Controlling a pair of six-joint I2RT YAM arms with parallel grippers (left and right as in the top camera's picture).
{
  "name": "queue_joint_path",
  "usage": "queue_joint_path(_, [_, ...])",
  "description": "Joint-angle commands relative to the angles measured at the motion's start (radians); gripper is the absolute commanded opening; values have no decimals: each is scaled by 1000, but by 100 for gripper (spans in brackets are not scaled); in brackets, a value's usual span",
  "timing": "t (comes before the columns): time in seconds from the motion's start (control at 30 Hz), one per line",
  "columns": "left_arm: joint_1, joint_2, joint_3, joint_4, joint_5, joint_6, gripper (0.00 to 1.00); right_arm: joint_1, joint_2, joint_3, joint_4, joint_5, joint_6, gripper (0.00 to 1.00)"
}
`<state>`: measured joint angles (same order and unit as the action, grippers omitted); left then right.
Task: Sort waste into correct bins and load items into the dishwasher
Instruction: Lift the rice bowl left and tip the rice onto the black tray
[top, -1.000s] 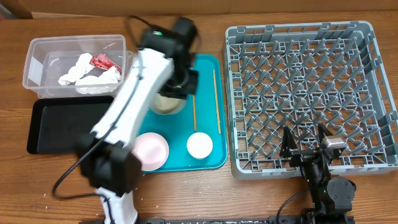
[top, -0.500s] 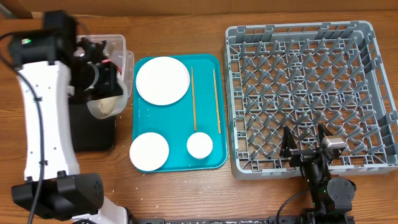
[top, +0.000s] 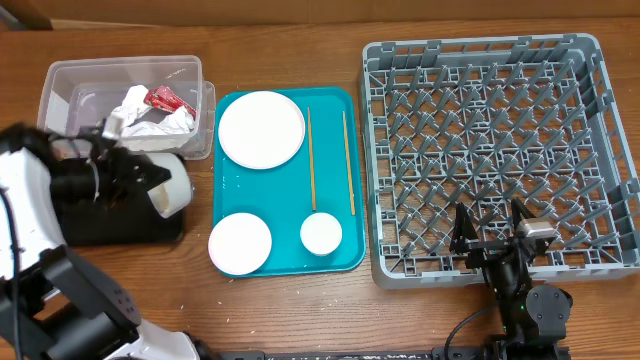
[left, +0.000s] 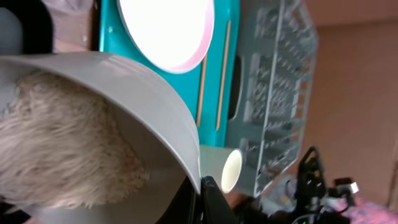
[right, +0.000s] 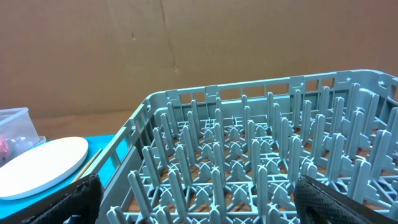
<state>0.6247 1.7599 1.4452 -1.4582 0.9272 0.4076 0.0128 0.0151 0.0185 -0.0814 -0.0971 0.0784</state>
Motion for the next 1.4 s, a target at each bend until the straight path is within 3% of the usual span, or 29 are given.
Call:
queue_joint_path(0.0, [83, -15, -71, 56, 206, 87, 4, -6, -7, -10, 5, 2, 3, 100])
queue_joint_path(0.3, [250, -14, -214, 272, 417, 86, 4, -6, -7, -10, 5, 2, 3, 100])
queue_joint_path(0.7, [273, -14, -232, 262, 645, 5, 4, -6, -7, -10, 5, 2, 3, 100])
queue_joint_path(1.1, [274, -14, -229, 286, 655, -124, 4, -6, -7, -10, 5, 2, 3, 100])
queue_joint_path(1.37, [296, -14, -225, 465, 654, -135, 4, -6, -7, -10, 5, 2, 3, 100])
